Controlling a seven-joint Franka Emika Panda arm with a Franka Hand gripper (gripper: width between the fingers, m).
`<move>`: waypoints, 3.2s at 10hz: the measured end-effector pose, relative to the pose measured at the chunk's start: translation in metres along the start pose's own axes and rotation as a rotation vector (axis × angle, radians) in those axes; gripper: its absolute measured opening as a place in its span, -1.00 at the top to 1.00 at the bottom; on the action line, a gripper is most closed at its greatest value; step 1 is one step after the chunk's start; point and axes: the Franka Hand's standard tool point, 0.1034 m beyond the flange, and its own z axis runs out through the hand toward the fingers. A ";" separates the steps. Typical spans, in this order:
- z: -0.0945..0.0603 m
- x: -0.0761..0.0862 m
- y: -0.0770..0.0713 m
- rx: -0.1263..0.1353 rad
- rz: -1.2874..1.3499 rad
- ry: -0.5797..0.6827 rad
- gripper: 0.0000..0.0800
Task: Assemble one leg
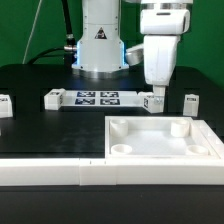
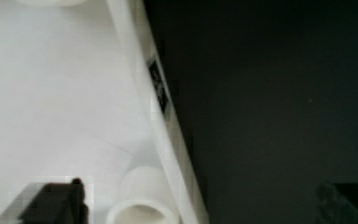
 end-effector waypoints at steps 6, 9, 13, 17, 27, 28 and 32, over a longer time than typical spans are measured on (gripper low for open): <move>0.002 0.019 -0.035 0.048 0.779 0.022 -0.62; 0.003 0.021 -0.039 0.072 1.033 0.023 -0.62; 0.009 0.040 -0.081 0.113 1.498 0.027 -0.62; 0.011 0.039 -0.083 0.124 1.525 0.011 -0.62; 0.017 0.031 -0.110 0.588 1.338 -0.596 -0.62; 0.021 0.034 -0.111 0.614 1.329 -0.627 -0.62; 0.031 0.049 -0.119 0.690 1.314 -0.773 -0.62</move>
Offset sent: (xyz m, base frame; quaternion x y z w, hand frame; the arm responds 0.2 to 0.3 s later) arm -0.0210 0.0161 0.0007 0.0051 0.0090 0.2762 0.9611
